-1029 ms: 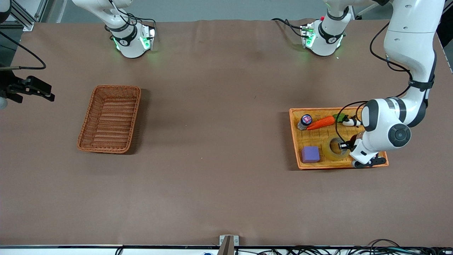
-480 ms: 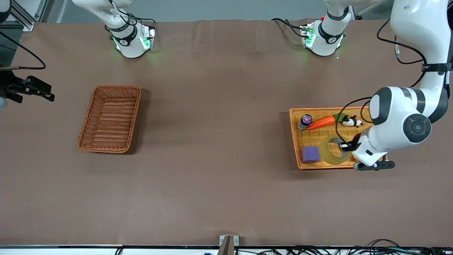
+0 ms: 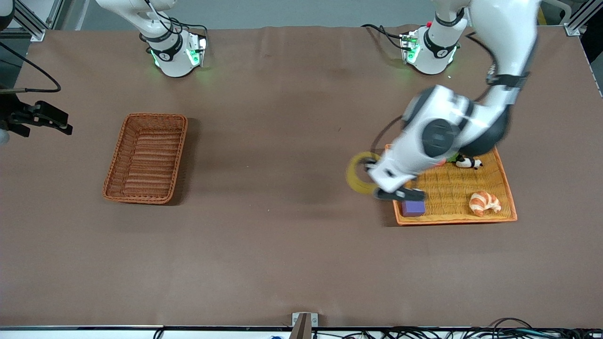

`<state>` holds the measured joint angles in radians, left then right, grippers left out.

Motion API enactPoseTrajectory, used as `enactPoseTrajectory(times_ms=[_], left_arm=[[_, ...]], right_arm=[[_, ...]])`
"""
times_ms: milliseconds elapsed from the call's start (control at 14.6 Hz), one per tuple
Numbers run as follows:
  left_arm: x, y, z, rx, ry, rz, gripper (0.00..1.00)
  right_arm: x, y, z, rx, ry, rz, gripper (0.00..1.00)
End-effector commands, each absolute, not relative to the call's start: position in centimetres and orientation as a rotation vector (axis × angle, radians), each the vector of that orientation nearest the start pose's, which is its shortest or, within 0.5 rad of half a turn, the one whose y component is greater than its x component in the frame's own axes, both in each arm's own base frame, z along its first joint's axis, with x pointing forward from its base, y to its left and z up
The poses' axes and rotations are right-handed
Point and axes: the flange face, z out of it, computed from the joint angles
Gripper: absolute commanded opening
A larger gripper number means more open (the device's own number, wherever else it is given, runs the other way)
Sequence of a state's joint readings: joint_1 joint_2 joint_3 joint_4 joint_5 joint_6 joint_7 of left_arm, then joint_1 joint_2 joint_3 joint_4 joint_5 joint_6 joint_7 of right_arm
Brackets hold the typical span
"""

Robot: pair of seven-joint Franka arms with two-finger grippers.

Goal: Move tape to another basket
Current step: 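Carry the tape roll with the left gripper and set it on the table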

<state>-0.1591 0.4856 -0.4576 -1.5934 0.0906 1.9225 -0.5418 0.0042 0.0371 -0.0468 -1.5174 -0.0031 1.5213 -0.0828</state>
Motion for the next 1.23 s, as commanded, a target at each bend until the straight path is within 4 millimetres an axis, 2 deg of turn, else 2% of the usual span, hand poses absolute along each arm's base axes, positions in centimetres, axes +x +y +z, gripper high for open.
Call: enactPoseTrajectory(times_ms=[0, 69, 206, 274, 411, 549, 617, 686, 754, 823, 960, 1097, 1166], left_arm=[[54.5, -43.2, 34.4, -3.181, 0.137, 0.297, 0.01], [52.7, -47.0, 32.8, -3.174, 0.187, 0.296, 0.01], [51.2, -52.0, 29.4, -3.148, 0.193, 0.269, 0.01], [50.5, -54.1, 28.5, -3.159, 0.207, 0.242, 0.01], [49.1, -57.3, 26.8, -3.186, 0.251, 0.16, 0.01], [48.8, -59.2, 24.7, -3.235, 0.234, 0.103, 0.03], [49.2, -59.4, 23.3, -3.242, 0.213, 0.105, 0.05], [49.0, -59.8, 21.7, -3.252, 0.219, 0.108, 0.11], [49.3, -60.3, 21.5, -3.29, 0.211, 0.064, 0.26], [49.6, -60.3, 21.5, -3.315, 0.219, 0.032, 0.45], [49.8, -60.4, 22.1, -3.338, 0.186, 0.017, 1.0], [50.2, -59.6, 23.7, -3.341, 0.132, 0.087, 1.0], [50.8, -58.6, 24.7, -3.322, 0.096, 0.145, 1.0]], right_arm=[[55.8, -2.6, 62.4, -3.124, -0.07, 0.046, 1.0], [55.8, -2.7, 62.4, -3.124, -0.068, 0.044, 1.0], [55.9, -2.6, 62.4, -3.124, -0.07, 0.044, 1.0], [55.9, -2.7, 62.4, -3.124, -0.068, 0.044, 1.0], [56.0, -2.6, 62.2, -3.124, -0.07, 0.044, 1.0], [56.1, -2.6, 62.2, -3.119, -0.07, 0.038, 1.0], [56.1, -2.6, 62.2, -3.111, -0.068, 0.037, 1.0], [56.1, -2.7, 62.2, -3.11, -0.063, 0.035, 1.0], [56.0, -2.7, 62.3, -3.108, -0.063, 0.032, 1.0], [56.1, -2.8, 62.2, -3.11, -0.061, 0.035, 1.0], [56.1, -2.8, 62.2, -3.108, -0.061, 0.034, 1.0], [56.1, -2.6, 62.2, -3.108, -0.065, 0.032, 1.0], [56.1, -2.5, 62.3, -3.103, -0.068, 0.024, 1.0]])
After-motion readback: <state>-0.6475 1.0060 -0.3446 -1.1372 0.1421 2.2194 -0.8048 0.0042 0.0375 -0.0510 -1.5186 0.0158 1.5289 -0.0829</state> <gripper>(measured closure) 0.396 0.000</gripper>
